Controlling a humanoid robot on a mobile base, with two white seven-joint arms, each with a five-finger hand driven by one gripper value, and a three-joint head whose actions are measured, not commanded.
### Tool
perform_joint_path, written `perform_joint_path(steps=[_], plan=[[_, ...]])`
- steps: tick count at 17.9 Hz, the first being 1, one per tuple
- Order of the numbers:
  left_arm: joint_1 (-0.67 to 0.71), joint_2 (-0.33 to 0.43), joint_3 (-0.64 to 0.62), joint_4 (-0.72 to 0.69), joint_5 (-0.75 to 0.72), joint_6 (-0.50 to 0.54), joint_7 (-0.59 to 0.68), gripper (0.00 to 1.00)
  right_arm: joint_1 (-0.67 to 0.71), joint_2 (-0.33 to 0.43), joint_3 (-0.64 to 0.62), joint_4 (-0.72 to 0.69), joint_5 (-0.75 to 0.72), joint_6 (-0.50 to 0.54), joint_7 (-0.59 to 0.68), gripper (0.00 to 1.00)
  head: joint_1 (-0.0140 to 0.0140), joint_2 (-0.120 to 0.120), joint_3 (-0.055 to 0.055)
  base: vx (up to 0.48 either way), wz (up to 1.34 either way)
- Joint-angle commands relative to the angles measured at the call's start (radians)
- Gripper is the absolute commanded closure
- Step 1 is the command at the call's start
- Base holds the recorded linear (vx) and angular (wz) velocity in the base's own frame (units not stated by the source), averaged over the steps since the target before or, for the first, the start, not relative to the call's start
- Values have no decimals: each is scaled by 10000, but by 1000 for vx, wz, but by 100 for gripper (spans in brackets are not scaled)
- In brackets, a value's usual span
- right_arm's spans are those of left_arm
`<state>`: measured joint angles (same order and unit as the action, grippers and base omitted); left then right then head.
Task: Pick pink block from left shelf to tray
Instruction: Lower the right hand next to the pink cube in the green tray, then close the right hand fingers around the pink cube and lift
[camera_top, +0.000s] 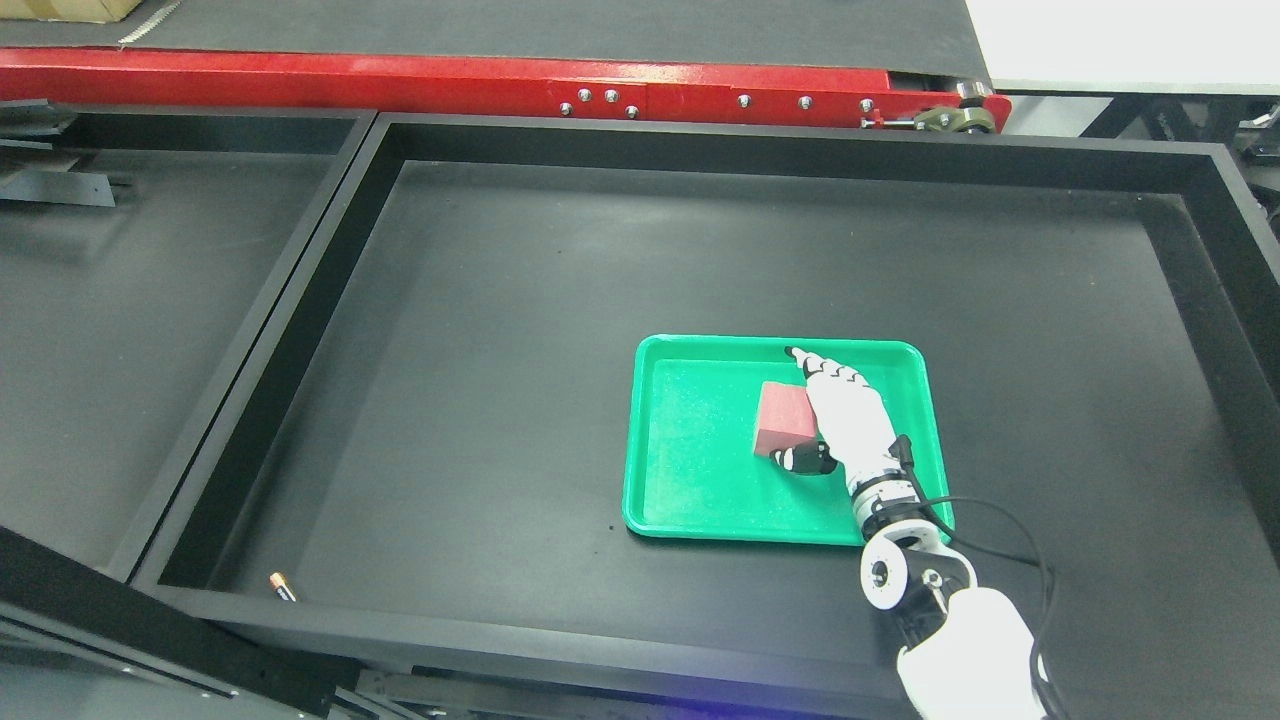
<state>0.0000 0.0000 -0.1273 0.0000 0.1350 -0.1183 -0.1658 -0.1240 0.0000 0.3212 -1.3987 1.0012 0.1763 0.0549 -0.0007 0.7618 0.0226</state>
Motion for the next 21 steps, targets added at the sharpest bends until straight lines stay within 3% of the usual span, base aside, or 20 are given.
perform_joint_path(steps=[1, 12, 21], plan=[[199, 174, 0, -175, 0, 2, 1, 0, -155, -175, 25, 441, -25, 1, 3, 1, 0, 0, 0, 0, 0], [199, 174, 0, -175, 0, 2, 1, 0, -370, -175, 117, 472, -10, -91, -74, 4, 0, 0, 0, 0, 0], [199, 174, 0, -175, 0, 2, 1, 0, -447, -175, 224, 595, -25, -137, -120, 32, 0, 0, 0, 0, 0]])
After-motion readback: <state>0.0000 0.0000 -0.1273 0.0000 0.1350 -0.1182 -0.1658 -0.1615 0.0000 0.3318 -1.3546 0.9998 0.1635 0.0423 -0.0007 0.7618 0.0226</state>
